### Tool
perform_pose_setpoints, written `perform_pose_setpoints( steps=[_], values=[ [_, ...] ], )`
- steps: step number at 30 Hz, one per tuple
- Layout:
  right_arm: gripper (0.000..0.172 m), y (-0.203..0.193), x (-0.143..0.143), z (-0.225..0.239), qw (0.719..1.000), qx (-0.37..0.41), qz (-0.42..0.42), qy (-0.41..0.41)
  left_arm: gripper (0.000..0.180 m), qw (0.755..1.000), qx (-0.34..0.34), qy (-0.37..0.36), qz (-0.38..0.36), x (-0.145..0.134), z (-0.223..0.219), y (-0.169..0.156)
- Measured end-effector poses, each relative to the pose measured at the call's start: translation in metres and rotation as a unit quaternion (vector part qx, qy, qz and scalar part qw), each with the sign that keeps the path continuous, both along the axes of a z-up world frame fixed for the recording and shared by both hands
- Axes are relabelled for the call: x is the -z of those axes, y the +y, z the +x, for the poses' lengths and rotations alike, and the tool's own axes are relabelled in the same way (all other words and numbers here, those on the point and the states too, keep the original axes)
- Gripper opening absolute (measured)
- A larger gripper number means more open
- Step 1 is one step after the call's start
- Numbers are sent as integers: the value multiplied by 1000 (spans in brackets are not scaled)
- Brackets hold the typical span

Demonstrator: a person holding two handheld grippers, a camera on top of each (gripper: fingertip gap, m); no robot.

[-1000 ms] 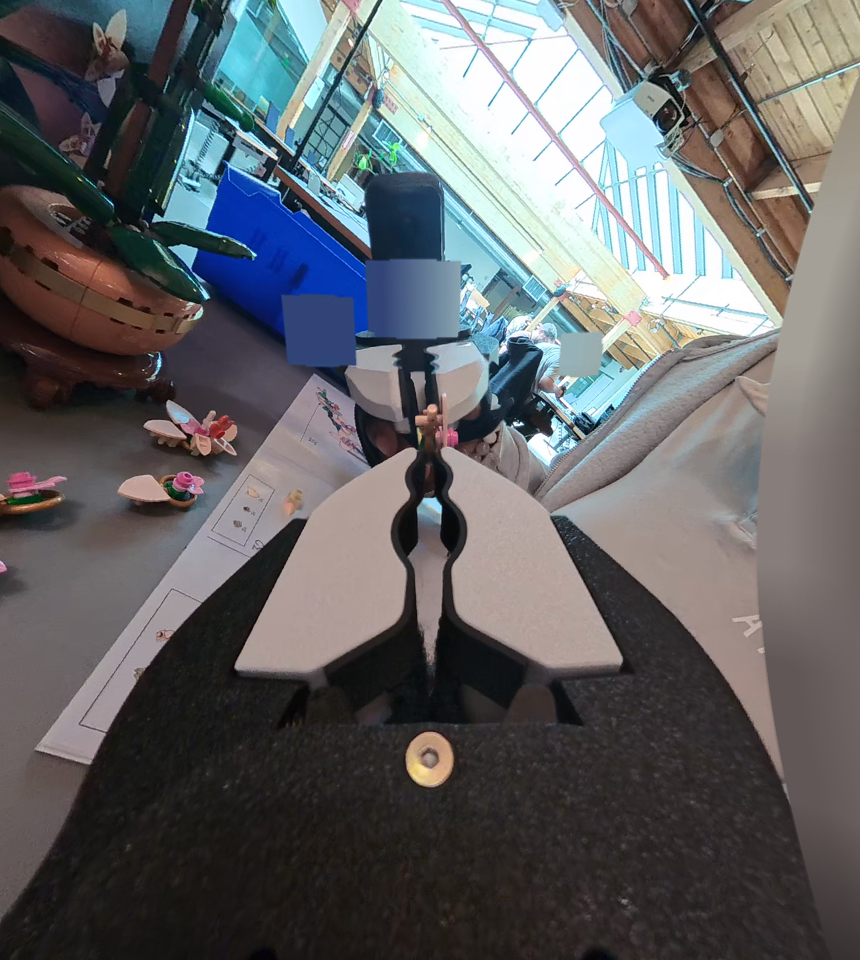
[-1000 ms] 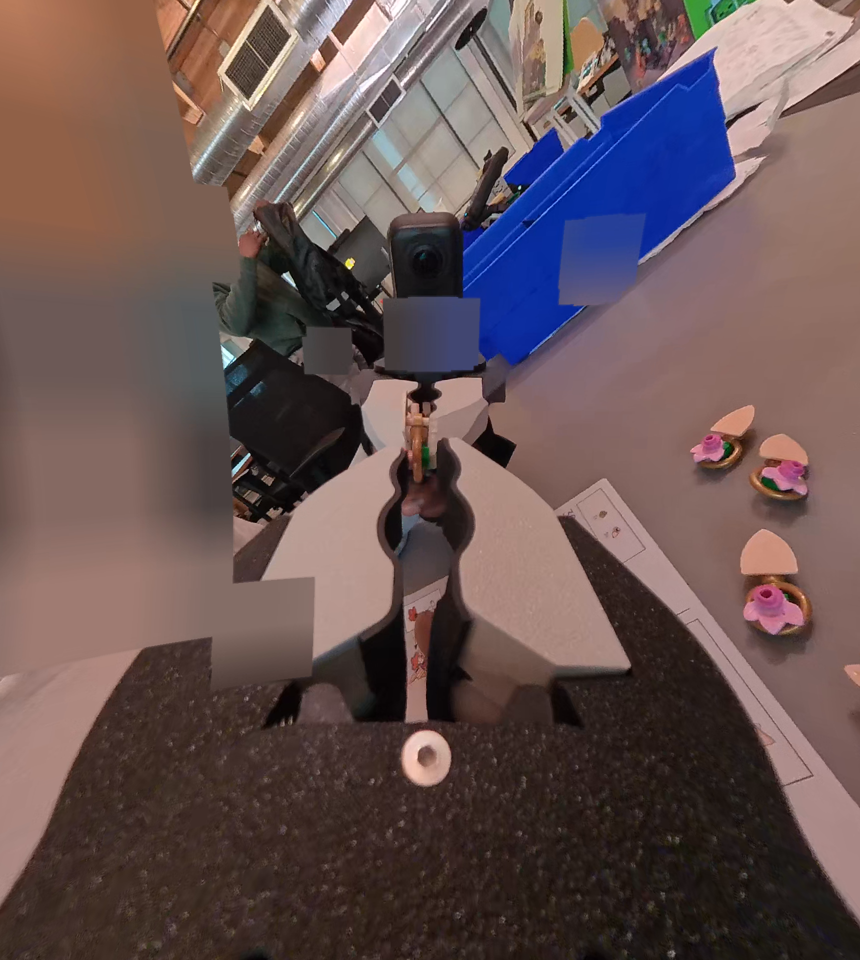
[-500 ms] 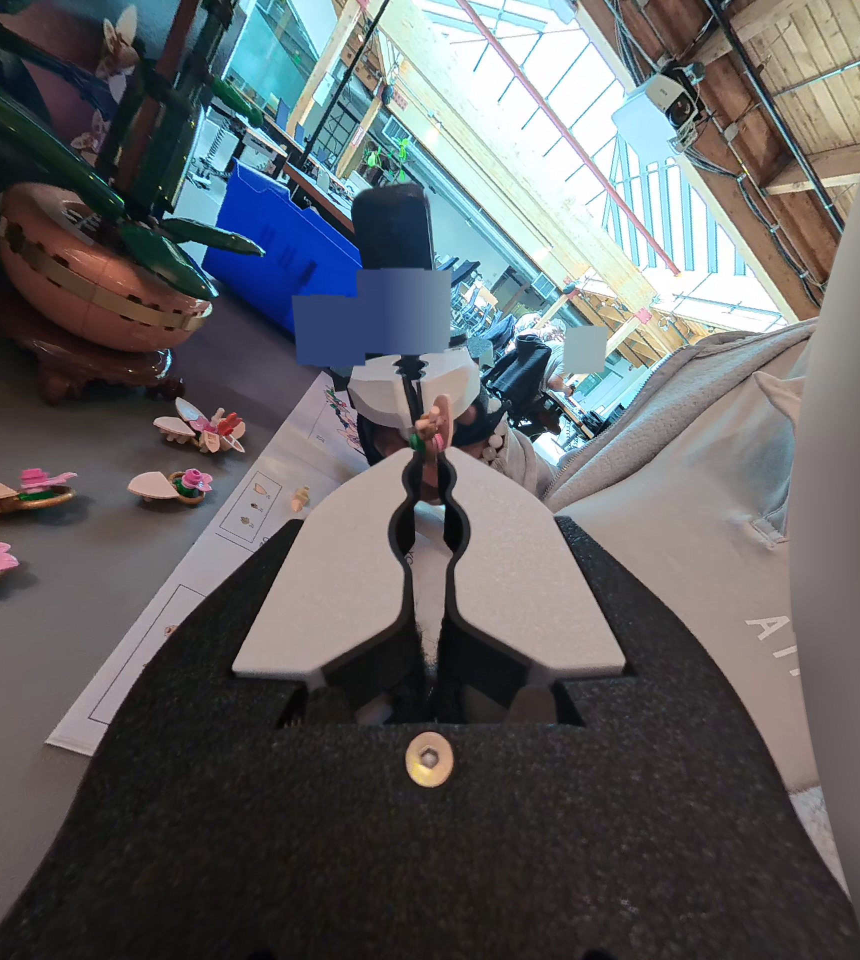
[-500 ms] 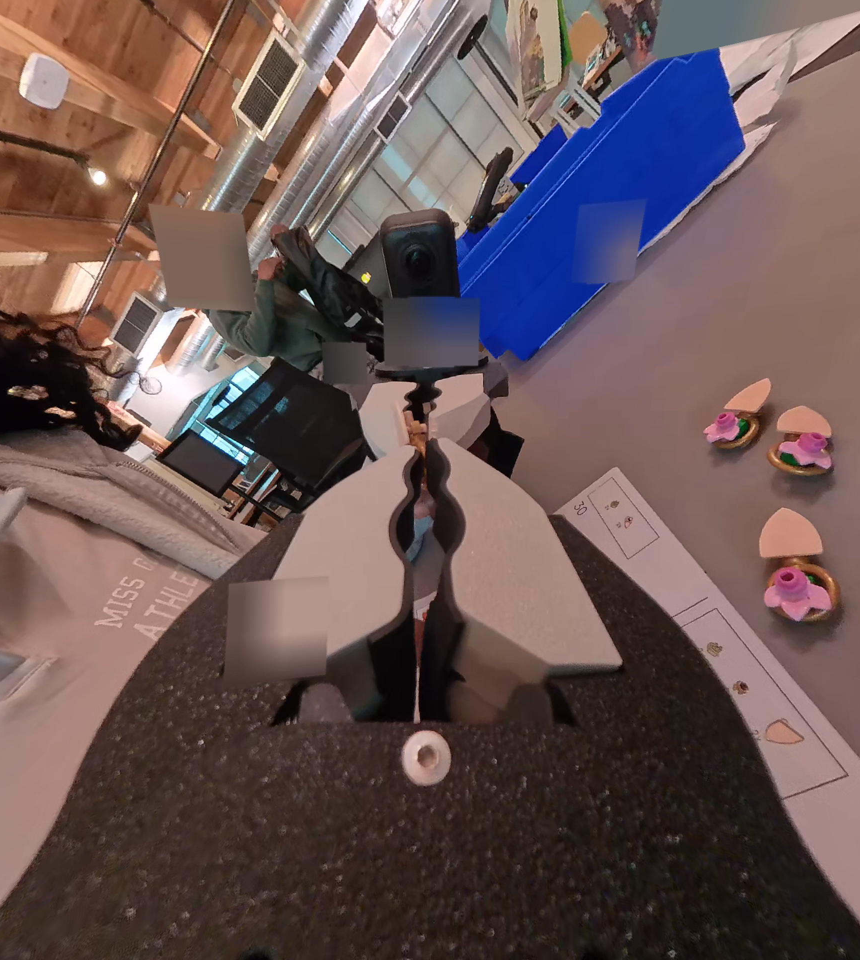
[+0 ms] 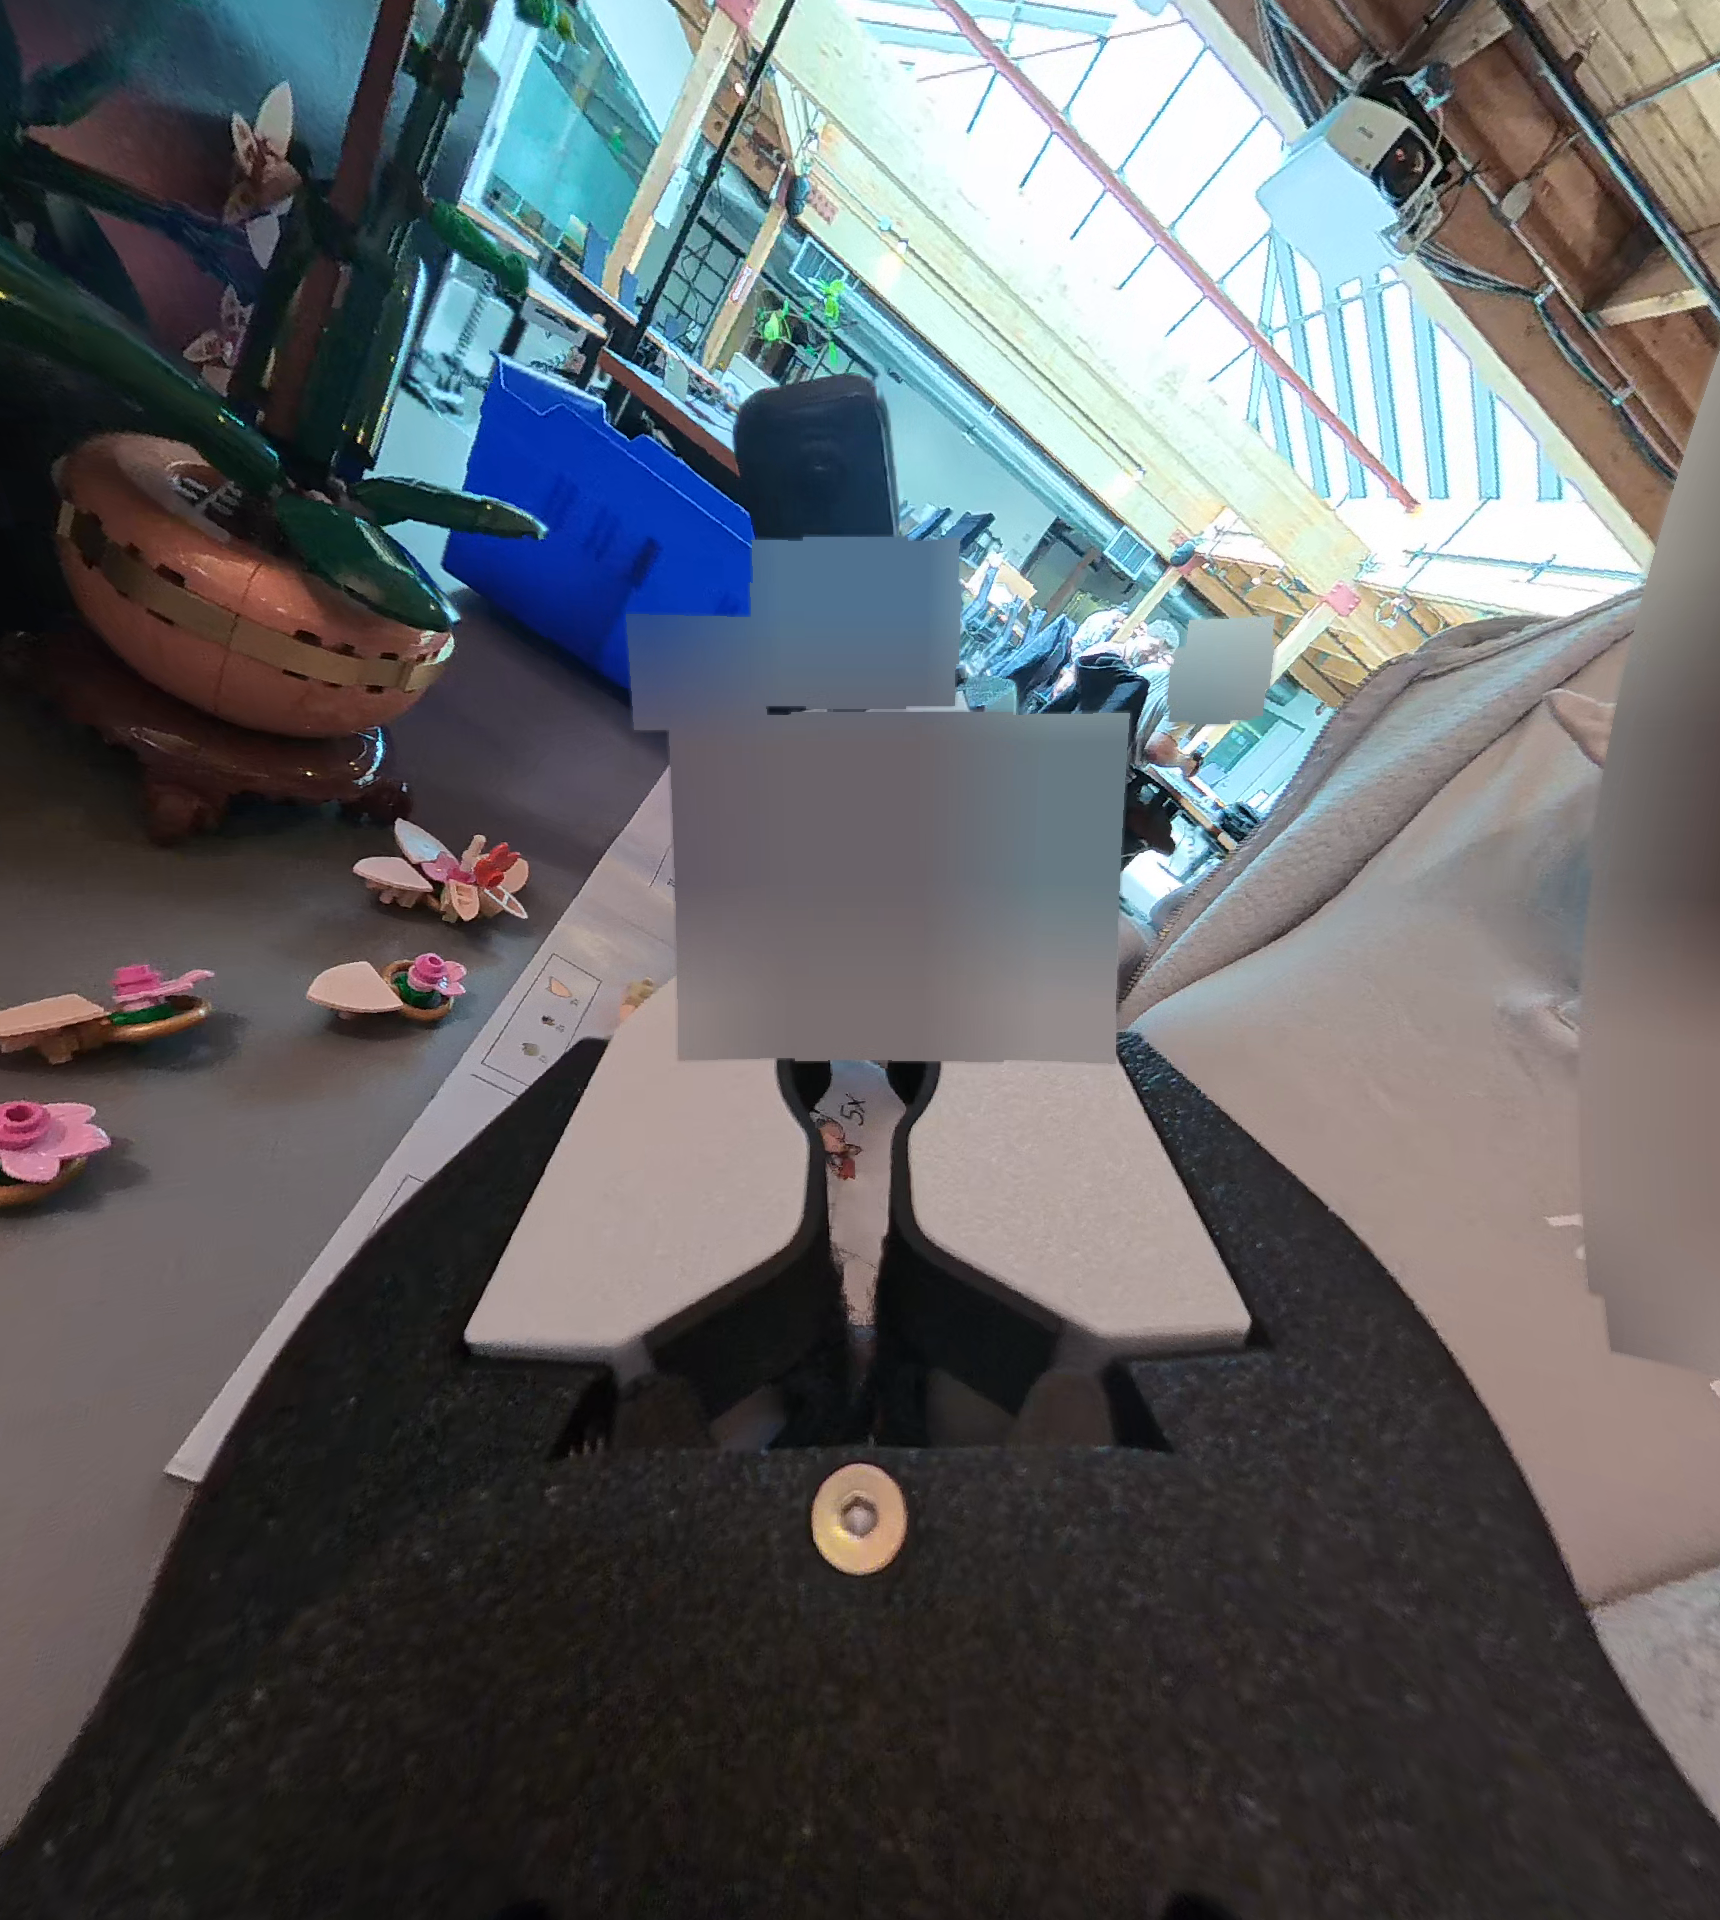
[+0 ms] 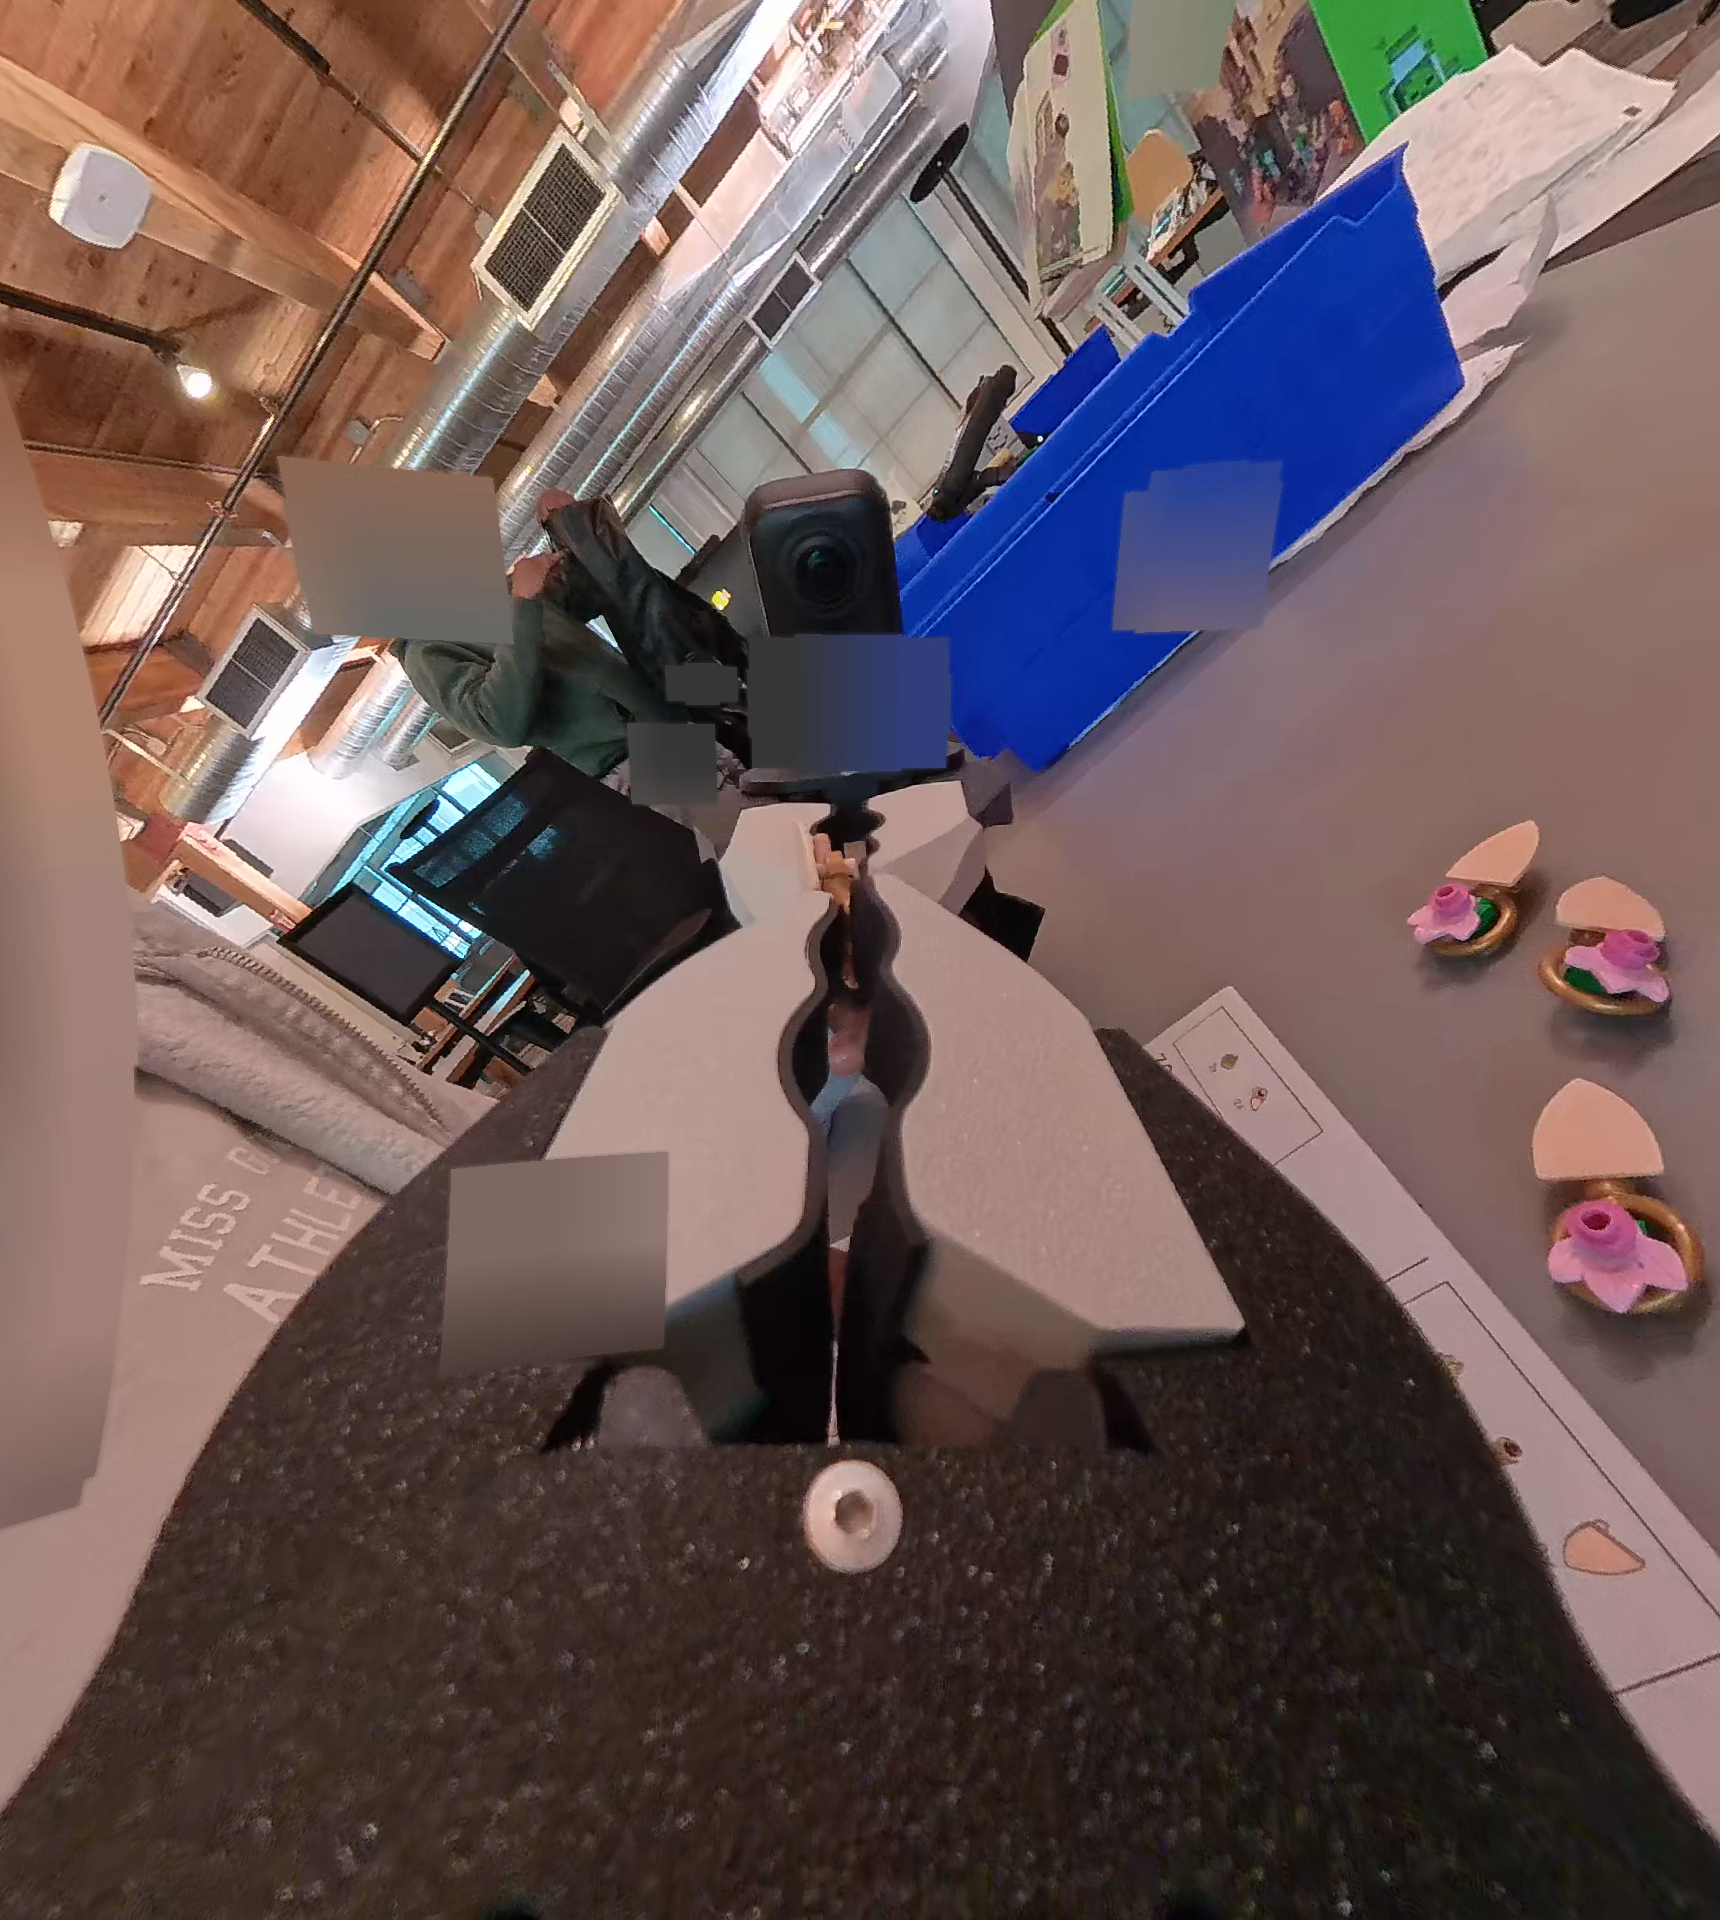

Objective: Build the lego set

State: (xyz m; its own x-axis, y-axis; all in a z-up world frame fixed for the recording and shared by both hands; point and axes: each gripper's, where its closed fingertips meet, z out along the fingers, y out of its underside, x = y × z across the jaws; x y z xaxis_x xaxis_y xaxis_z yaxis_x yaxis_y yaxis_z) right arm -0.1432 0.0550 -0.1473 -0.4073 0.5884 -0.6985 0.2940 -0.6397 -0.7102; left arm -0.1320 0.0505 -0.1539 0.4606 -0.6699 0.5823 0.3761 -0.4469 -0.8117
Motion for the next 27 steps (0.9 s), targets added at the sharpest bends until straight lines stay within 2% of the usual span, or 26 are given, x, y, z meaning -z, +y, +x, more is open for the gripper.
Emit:
perform_pose_setpoints(
  steps=[7,15,20,23,27],
  values=[
    [0,0,2,3,1000,5,9,-3,2,1000,-2,27,8,3,3,0],
    [2,-3,4,8,997,2,71,6,2,999,15,31,1,5,7,-3],
    [19,7,-3,14,991,30,130,25,2,1000,0,22,-8,6,1,0],
    [31,22,-4,21,976,74,201,26,2,999,-23,16,-29,10,-7,5],
    [47,44,-7,46,931,137,339,22,2,998,-46,10,-39,11,-14,10]
  ],
)
